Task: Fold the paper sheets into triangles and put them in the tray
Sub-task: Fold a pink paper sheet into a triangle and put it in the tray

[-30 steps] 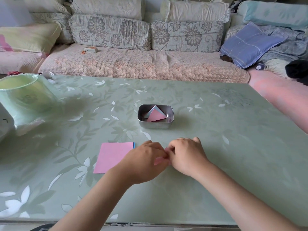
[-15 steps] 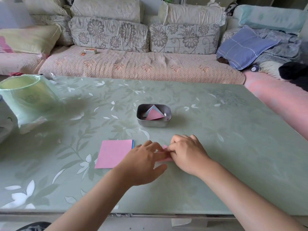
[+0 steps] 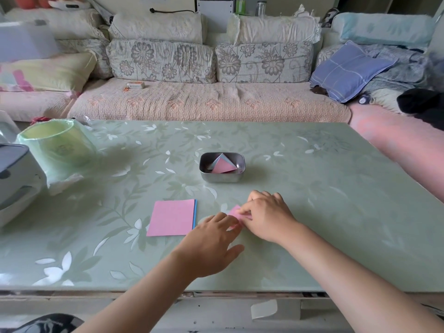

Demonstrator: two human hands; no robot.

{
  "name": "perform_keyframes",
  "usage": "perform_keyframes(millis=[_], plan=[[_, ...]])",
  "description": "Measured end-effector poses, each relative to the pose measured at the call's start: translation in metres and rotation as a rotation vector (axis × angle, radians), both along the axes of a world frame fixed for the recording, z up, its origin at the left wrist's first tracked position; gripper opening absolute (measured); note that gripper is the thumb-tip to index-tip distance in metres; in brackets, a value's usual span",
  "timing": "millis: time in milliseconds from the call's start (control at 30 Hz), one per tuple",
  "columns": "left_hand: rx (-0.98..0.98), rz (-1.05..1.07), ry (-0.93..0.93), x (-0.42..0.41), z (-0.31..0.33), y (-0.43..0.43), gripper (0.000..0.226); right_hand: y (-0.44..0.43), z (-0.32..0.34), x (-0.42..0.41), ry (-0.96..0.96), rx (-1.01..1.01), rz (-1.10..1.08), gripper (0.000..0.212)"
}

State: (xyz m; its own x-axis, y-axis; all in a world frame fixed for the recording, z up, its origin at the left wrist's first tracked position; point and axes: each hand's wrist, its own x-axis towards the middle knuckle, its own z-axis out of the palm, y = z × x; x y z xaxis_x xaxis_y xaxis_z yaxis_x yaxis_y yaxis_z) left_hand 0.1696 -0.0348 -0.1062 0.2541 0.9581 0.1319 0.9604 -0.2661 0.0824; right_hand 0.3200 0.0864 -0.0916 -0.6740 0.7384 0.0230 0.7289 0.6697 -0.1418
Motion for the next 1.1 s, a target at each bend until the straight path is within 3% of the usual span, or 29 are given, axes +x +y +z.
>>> perform_keyframes(millis=[333,467,600,800,1100], plan=[[-0.045,0.051,-0.038,0.005,-0.003,0.0,0.058,-0.01,-0.006,0.018,0.121,0.061,-0.027,0.032],[-0.051,0.06,-0.018,0.007,-0.006,0.001,0.057,-0.017,-0.006,0.025,0.209,0.184,0.084,0.01],[-0.034,0.064,-0.049,0.01,-0.008,0.0,0.054,-0.028,-0.01,0.03,0.125,0.284,0.199,0.015],[-0.018,0.089,-0.098,0.012,-0.007,-0.003,0.051,-0.037,-0.013,0.036,0.017,0.201,0.206,0.039],[-0.031,0.231,-0.028,-0.001,0.001,-0.014,0.046,-0.039,-0.016,0.039,0.034,0.164,0.16,0.039]])
